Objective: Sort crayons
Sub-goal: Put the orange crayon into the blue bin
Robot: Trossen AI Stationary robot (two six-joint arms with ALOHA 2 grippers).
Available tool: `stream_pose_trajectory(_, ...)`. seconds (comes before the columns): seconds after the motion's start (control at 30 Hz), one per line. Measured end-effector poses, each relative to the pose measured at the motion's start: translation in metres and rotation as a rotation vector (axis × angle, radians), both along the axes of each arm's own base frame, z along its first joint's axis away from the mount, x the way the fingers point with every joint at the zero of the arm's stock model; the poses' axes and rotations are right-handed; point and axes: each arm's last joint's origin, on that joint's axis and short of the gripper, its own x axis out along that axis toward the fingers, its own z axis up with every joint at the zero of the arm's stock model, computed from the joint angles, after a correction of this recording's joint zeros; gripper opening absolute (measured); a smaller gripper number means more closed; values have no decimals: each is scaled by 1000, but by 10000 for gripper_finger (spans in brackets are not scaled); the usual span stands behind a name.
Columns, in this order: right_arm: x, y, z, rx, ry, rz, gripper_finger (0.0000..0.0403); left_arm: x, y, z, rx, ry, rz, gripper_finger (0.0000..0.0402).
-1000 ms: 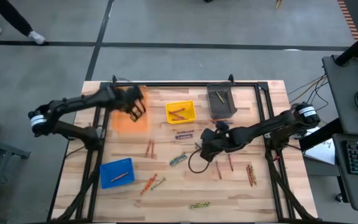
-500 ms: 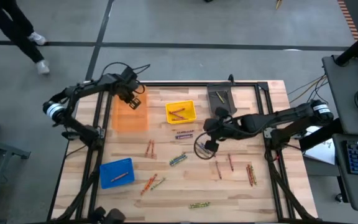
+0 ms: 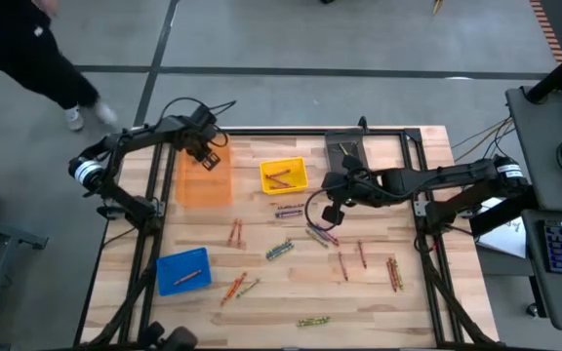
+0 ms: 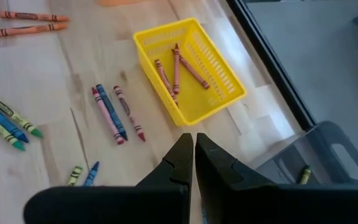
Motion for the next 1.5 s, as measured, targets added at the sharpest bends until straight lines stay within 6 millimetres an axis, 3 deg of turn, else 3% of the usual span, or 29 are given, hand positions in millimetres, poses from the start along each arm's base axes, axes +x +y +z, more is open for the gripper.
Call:
stream_pose_trajectory(0.17, 0, 1, 0, 60, -20, -13, 9, -1, -9, 20, 33, -103, 2, 95)
stream_pose_trajectory(0.33, 0, 3, -1, 153, -37, -10, 9, 5, -34, 50, 30, -325, -17, 95)
stream_pose_trajectory(0.53, 0, 3, -1, 178, -42, -35, 9, 26, -86, 79, 28, -496, -124, 96)
stream_pose_trajectory(0.77, 0, 3, -1, 183, -43, -41, 9, 41, -156, 96, -97, -630, -234, 96)
stream_pose_trajectory(0.97, 0, 3, -2, 174, -37, -32, 9, 47, -195, 96, -254, -665, -174, 96)
stream_pose_trajectory(1.13, 0, 3, -2, 173, -37, -31, 9, 51, -220, 85, -344, -589, -81, 96)
stream_pose_trajectory(1.5, 0, 3, -2, 155, -27, -14, 9, 70, -229, 47, -298, -359, 25, 124)
